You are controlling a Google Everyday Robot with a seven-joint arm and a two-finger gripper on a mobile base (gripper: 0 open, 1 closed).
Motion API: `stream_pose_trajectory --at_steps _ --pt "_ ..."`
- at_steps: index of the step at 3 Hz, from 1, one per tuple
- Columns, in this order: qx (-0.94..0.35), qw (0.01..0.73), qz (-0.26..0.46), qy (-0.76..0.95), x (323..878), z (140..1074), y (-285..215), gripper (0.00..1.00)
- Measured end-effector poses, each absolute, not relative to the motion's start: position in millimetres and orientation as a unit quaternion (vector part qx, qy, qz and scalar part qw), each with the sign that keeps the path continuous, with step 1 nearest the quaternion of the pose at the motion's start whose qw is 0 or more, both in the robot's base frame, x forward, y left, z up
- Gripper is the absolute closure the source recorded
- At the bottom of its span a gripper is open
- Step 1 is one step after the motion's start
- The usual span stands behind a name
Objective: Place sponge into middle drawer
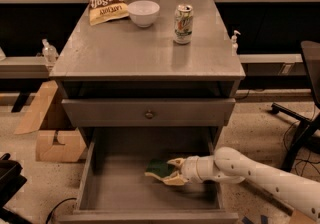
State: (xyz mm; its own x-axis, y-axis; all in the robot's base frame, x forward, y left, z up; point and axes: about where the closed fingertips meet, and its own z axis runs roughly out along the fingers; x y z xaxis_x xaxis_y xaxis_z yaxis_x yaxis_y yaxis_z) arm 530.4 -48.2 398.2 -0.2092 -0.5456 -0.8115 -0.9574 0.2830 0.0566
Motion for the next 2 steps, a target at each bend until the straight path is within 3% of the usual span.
stream_pose_trajectory --at_steps 1,2 --pt "-0.522 0.350 0.295 0.719 529.7 397.6 -46.2 0.11" --pt "-0.523 0.350 0.296 0.719 529.1 397.1 -44.7 0.00"
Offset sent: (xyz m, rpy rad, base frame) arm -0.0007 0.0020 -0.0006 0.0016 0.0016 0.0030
